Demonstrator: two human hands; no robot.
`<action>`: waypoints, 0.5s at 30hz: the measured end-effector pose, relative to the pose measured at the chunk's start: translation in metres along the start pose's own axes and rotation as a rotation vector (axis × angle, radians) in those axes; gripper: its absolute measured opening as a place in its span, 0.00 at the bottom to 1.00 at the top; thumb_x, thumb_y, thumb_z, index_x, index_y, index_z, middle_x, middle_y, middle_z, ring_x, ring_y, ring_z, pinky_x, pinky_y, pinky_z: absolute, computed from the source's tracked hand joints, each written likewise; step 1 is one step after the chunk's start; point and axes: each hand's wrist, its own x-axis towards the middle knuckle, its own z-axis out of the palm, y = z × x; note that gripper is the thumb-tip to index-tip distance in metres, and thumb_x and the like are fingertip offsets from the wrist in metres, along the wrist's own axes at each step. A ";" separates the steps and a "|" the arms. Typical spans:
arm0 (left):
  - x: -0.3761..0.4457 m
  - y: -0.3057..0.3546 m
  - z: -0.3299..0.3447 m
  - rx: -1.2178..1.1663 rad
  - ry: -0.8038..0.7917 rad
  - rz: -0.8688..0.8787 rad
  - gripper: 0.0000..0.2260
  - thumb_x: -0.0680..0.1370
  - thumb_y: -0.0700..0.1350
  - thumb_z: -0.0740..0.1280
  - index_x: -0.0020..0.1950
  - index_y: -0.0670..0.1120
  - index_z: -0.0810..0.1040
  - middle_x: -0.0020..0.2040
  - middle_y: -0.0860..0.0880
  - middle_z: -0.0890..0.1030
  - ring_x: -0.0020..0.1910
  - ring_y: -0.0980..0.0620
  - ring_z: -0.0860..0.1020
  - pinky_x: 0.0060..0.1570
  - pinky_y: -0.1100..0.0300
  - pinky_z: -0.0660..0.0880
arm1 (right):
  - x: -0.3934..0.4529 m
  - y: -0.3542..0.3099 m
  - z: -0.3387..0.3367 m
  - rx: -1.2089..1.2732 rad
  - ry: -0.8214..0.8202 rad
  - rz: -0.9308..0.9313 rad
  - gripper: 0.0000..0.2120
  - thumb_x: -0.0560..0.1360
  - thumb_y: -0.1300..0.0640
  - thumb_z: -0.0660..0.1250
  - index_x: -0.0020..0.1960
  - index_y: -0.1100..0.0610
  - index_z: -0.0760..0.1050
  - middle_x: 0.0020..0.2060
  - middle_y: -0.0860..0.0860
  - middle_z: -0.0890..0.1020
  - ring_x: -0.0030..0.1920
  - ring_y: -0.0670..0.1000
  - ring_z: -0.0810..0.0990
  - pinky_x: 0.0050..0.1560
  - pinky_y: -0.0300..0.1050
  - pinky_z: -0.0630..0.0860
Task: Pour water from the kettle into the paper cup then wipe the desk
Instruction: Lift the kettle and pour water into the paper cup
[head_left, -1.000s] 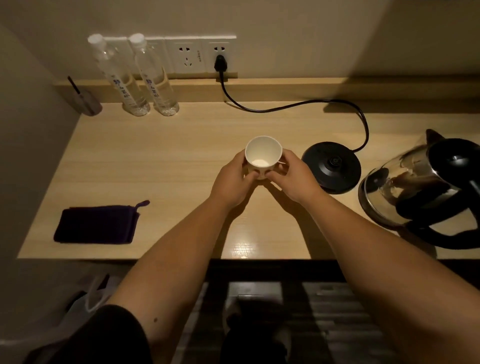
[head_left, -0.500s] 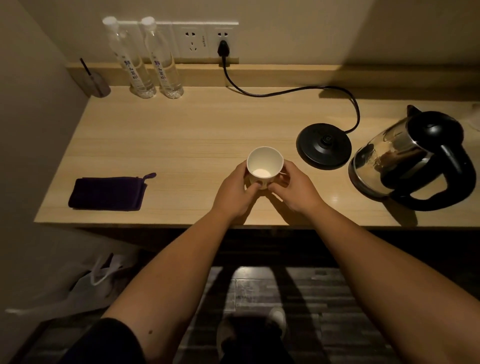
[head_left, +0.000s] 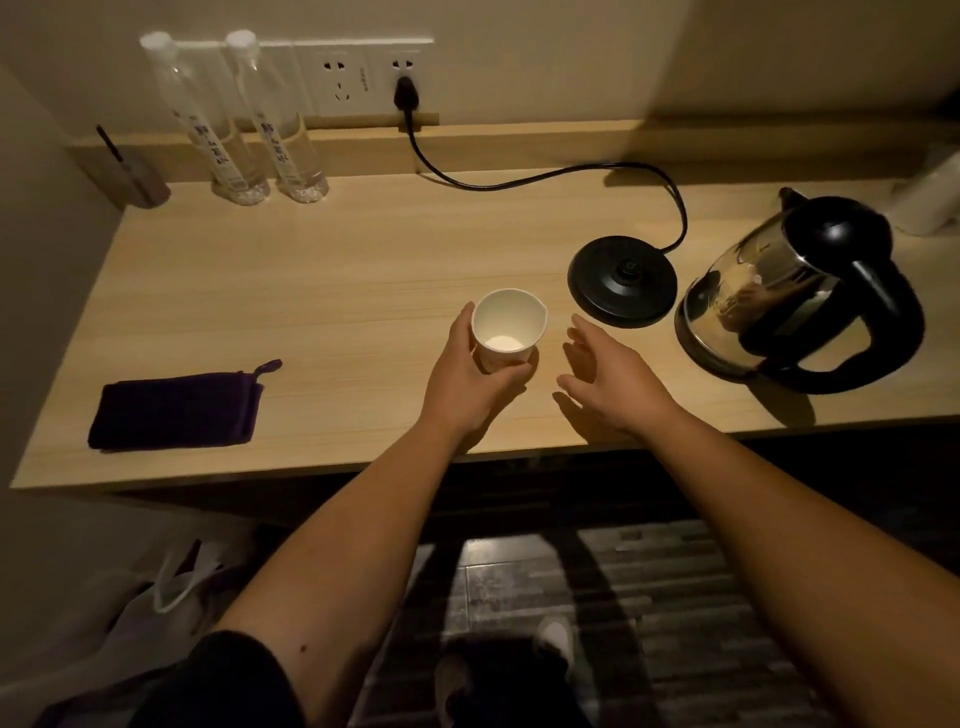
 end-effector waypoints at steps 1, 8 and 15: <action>0.000 0.000 0.001 0.034 0.013 0.017 0.38 0.67 0.50 0.78 0.70 0.63 0.61 0.60 0.63 0.73 0.54 0.64 0.73 0.38 0.72 0.74 | -0.003 0.001 -0.005 -0.036 0.010 -0.017 0.37 0.74 0.54 0.71 0.76 0.51 0.55 0.72 0.51 0.67 0.70 0.52 0.67 0.64 0.50 0.67; 0.000 -0.002 0.001 0.127 0.026 0.036 0.32 0.66 0.54 0.77 0.65 0.64 0.65 0.54 0.66 0.74 0.52 0.68 0.73 0.40 0.71 0.71 | -0.038 -0.001 -0.062 -0.193 0.231 -0.183 0.28 0.75 0.53 0.68 0.73 0.53 0.64 0.69 0.51 0.71 0.66 0.52 0.71 0.61 0.45 0.67; 0.006 -0.012 0.002 0.243 0.020 0.048 0.35 0.69 0.53 0.77 0.70 0.58 0.62 0.55 0.60 0.73 0.54 0.55 0.72 0.48 0.58 0.70 | -0.084 0.016 -0.128 -0.267 0.740 -0.175 0.20 0.73 0.61 0.70 0.63 0.60 0.74 0.63 0.57 0.75 0.68 0.56 0.68 0.67 0.54 0.66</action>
